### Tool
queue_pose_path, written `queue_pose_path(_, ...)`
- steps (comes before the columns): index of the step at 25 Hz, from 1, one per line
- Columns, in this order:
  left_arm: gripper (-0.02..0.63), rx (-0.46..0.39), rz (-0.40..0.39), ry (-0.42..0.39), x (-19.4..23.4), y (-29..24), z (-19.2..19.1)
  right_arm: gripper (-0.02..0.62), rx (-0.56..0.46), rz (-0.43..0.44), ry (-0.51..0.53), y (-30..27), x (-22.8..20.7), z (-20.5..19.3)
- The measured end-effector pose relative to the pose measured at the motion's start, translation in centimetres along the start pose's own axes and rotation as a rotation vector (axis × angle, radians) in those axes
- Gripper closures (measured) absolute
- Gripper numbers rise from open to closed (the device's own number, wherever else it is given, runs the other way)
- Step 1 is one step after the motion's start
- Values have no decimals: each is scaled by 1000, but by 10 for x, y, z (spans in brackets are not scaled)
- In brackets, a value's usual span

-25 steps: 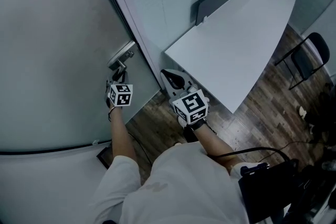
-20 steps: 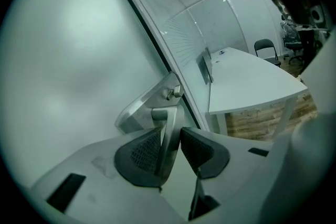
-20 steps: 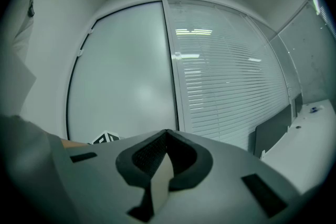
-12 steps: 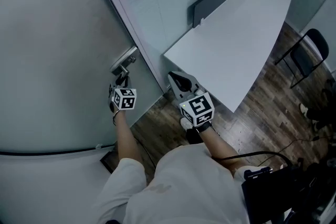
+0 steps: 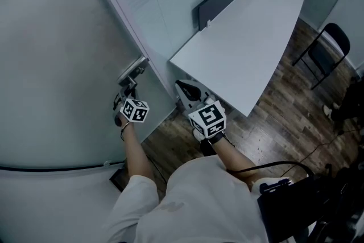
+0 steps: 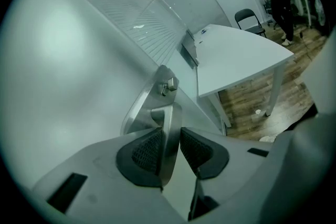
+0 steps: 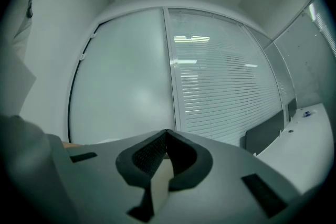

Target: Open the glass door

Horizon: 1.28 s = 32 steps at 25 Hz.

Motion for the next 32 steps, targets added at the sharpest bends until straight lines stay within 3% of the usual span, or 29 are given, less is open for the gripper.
queue_pose_path(8, 497, 26, 6, -40, -21, 28, 8, 592, -8, 2, -8, 37, 22, 4)
queue_pose_path(18, 497, 17, 51, -122, -70, 77, 6, 592, 37, -38, -45, 106, 63, -33)
queue_pose_path(32, 497, 34, 16, -116, -133, 165, 8, 592, -44, -1, -10, 172, 78, 9)
Point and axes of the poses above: the fingertips, and each gripper's own axes: y backward along the fingers, x to its left, z out of its top, the point moved 6 cm from there along y, backward along the fingers, and after that the axes turned 7 degrees about -y, right-handed, at the moved point
